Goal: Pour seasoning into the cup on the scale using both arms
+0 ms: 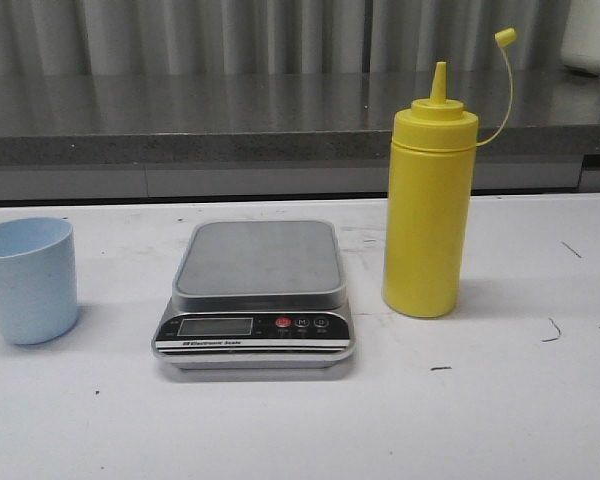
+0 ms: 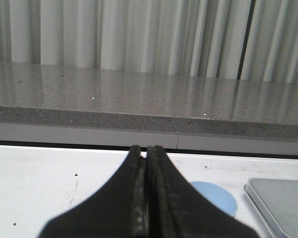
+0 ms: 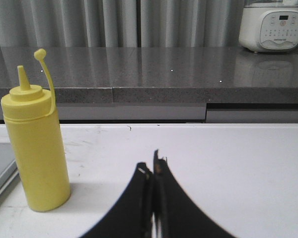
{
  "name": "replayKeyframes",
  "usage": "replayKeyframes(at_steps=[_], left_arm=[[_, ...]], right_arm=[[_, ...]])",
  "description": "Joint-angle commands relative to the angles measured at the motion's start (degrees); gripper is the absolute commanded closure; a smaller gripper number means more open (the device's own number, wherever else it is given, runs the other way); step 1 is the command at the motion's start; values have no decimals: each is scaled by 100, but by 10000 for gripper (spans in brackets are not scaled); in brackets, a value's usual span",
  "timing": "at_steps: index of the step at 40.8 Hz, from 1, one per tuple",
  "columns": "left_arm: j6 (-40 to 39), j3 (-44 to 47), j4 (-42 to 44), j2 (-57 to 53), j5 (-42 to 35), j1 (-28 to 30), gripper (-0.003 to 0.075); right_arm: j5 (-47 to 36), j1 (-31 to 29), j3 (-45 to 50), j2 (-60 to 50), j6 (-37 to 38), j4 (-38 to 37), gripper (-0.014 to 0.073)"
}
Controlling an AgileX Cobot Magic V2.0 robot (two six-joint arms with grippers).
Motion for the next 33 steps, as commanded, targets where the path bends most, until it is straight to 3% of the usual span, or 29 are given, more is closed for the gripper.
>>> replayKeyframes(at_steps=[1,17,21,33], left_arm=[[-62,-629,-56,-105,-254,7,740],[-62,-3613,-3,1737,2210,7,740],[-62,-3819,-3,2179,2451,7,740],[-62,-3789,-3,2828,2518,7,740]], right_arm=[[-189,-11,-640,-94,-30,62,714],[2001,-11,-3257,1504,-98,-29,714],[2481,-11,-3618,2012,-98,-29,714],[2701,-11,-3679,2928,-98,-29,714]])
